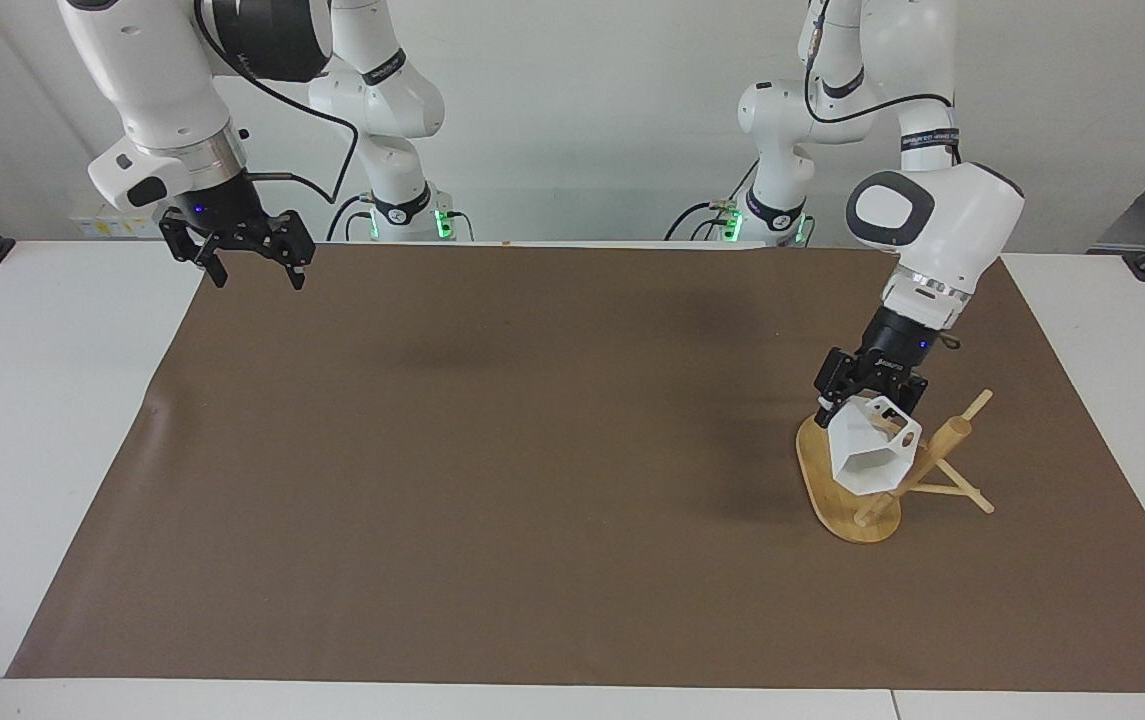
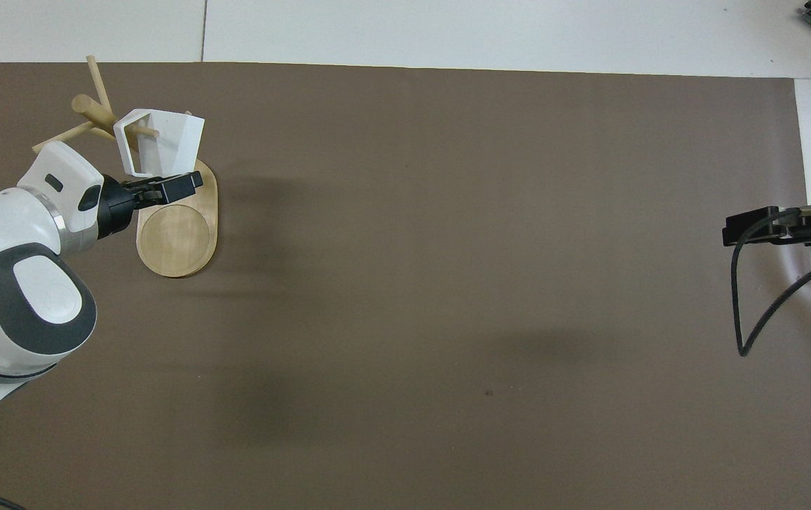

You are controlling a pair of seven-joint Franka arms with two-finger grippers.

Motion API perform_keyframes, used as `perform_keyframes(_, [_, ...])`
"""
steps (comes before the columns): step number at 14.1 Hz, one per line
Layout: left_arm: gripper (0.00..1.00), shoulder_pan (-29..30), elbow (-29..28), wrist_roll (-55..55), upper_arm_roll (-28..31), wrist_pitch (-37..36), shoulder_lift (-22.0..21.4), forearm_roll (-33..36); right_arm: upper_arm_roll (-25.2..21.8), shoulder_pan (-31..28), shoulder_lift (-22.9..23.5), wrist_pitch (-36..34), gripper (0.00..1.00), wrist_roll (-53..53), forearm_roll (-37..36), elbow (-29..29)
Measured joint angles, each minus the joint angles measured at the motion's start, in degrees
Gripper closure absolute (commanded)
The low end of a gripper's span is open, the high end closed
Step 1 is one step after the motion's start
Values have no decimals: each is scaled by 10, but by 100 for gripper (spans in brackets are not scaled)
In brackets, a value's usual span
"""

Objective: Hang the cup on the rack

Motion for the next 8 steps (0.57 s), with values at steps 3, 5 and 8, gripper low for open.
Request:
perform_keyframes(3, [24,3,2,-1,3,-9,0,23,0,0,0,0,0,0,0,0])
perform_keyframes(5, [0,10,7,-3,4,-26,0,45,0,0,0,0,0,0,0,0])
perform_keyframes(8, [0,18,17,-4,5,-49,0,89,0,0,0,0,0,0,0,0])
